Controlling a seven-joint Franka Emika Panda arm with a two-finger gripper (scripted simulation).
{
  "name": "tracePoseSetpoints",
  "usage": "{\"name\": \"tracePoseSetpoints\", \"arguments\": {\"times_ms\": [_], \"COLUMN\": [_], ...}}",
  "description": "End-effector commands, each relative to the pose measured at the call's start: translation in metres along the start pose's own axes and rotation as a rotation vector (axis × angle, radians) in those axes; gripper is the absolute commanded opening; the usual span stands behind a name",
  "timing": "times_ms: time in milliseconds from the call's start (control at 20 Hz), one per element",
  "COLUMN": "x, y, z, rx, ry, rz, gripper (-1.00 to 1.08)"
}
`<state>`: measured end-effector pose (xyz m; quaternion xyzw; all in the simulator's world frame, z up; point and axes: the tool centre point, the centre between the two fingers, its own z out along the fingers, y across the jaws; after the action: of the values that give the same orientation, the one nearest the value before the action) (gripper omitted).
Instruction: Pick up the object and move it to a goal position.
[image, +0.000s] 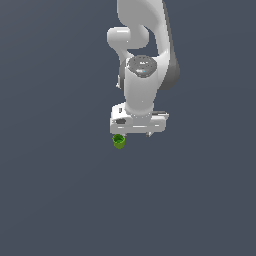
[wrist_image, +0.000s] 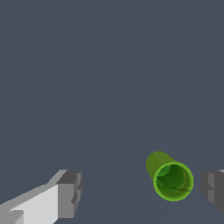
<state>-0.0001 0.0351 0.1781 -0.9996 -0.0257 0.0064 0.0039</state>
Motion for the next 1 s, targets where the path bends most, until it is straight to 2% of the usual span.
{"name": "tracePoseSetpoints", "arguments": {"times_ms": [0,150,400,950], "x": [0.0,0.001,0.004,-0.004], "y": [0.0,0.007,0.033,0.04], "z": [0.0,-0.003,-0.013,0.002], "rx": [0.0,0.001,0.005,0.006], "ry": [0.0,0.005,0.025,0.023], "rz": [0.0,0.016,0.076,0.141], "gripper": [1.0,1.0,1.0,1.0]}}
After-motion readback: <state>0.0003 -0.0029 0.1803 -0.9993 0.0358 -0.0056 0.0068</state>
